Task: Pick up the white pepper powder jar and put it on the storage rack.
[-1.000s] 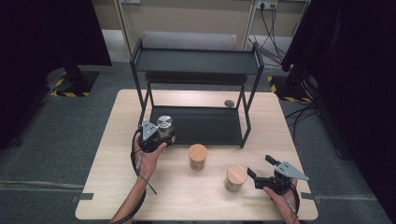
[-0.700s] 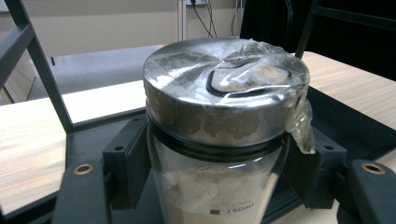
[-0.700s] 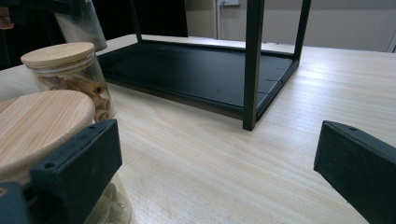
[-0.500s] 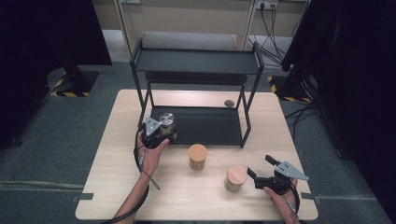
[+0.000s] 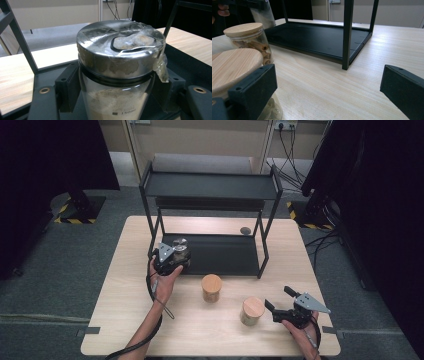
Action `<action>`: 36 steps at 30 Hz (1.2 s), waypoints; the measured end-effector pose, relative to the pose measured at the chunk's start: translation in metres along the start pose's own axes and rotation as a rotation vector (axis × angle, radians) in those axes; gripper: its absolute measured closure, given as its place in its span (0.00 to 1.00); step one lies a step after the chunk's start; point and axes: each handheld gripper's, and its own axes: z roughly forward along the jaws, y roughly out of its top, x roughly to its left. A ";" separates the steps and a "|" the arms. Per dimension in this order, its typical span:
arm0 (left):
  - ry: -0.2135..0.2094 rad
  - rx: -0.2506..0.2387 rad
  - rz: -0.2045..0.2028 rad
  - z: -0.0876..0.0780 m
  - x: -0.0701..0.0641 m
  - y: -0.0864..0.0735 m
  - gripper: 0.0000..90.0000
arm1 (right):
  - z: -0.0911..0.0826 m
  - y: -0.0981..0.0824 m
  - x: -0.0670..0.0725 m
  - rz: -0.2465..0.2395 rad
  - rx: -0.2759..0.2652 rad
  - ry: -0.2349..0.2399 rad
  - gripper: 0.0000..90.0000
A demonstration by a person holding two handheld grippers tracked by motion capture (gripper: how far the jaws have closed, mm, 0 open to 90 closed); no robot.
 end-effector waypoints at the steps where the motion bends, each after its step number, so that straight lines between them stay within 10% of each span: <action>1: 0.001 0.001 0.000 0.001 0.000 0.000 0.34 | 0.000 0.000 0.000 0.000 0.000 0.000 0.01; 36: 0.057 0.008 -0.010 0.030 0.005 -0.003 0.34 | 0.000 0.000 -0.001 0.001 0.000 0.003 0.01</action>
